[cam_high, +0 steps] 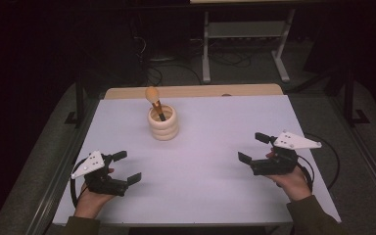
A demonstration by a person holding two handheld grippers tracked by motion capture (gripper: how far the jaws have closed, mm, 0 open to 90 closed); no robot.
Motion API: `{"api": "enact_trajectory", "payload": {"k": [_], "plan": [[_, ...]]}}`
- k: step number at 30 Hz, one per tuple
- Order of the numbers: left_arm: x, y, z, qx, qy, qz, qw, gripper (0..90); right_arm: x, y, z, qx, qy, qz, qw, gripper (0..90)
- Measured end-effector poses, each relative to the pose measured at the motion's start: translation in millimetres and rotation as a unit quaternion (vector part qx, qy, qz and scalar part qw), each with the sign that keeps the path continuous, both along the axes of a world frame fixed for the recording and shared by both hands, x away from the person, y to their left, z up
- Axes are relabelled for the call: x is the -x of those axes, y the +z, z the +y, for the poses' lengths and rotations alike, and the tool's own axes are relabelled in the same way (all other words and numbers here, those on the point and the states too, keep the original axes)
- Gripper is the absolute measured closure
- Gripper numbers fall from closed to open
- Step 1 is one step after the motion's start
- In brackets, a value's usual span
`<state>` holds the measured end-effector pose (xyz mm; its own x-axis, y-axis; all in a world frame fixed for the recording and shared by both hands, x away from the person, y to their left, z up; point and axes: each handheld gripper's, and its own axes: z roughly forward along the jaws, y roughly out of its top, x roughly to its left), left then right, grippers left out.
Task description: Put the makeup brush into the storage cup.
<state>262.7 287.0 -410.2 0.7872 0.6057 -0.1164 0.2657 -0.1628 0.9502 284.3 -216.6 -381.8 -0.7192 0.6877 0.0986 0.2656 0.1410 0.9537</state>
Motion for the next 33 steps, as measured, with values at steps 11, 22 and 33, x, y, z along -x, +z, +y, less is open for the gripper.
{"api": "enact_trajectory", "payload": {"k": [11, 22, 33], "plan": [[0.0, 0.0, -0.4, 0.001, 0.000, -0.002, 1.0000, 1.5, 19.4, -16.3, -20.3, 0.003, -0.018, -0.006, 0.9998, 3.8], [0.3, -0.3, -1.2, 0.002, -0.001, -0.001, 1.0000, 1.5, 28.6, -29.0, -32.7, -0.004, -0.024, 0.000, 0.9997, 3.8], [-0.1, 0.0, -0.9, -0.001, -0.002, -0.003, 1.0000, 1.5, 27.5, -30.8, -32.1, -0.001, -0.023, 0.002, 0.9997, 3.8]]}}
